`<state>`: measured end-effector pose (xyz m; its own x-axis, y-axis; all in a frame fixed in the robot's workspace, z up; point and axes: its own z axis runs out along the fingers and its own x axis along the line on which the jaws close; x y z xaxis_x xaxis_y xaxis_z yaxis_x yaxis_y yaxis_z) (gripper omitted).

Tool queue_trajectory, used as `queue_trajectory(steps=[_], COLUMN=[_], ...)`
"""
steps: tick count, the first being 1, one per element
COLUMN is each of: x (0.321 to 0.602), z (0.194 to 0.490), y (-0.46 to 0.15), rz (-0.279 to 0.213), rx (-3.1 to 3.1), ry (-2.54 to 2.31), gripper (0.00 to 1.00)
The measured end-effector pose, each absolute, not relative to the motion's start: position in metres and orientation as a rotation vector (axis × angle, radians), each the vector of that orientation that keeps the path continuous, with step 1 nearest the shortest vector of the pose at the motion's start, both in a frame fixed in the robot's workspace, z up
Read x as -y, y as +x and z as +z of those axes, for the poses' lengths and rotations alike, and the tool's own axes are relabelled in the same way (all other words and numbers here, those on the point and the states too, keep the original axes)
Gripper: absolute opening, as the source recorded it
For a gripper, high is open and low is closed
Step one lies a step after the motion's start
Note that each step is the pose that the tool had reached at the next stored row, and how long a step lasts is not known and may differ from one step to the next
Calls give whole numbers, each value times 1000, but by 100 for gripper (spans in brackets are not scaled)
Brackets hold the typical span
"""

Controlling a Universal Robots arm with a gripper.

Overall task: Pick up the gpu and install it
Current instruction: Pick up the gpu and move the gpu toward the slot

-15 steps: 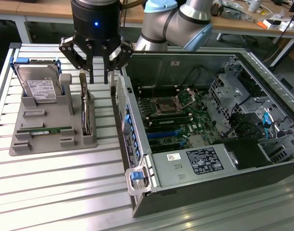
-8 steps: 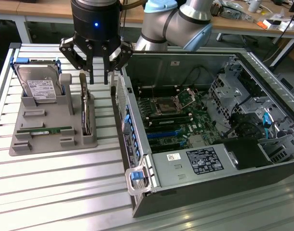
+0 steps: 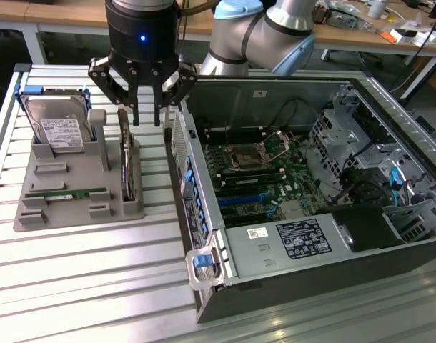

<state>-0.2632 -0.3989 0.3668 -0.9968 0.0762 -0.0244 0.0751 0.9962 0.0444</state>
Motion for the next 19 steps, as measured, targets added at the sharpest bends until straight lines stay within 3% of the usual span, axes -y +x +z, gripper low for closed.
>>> queue_trajectory(steps=[19], x=[399], z=[359], y=[-263], rz=[68], rx=[-3112], ry=[118], gripper=[36])
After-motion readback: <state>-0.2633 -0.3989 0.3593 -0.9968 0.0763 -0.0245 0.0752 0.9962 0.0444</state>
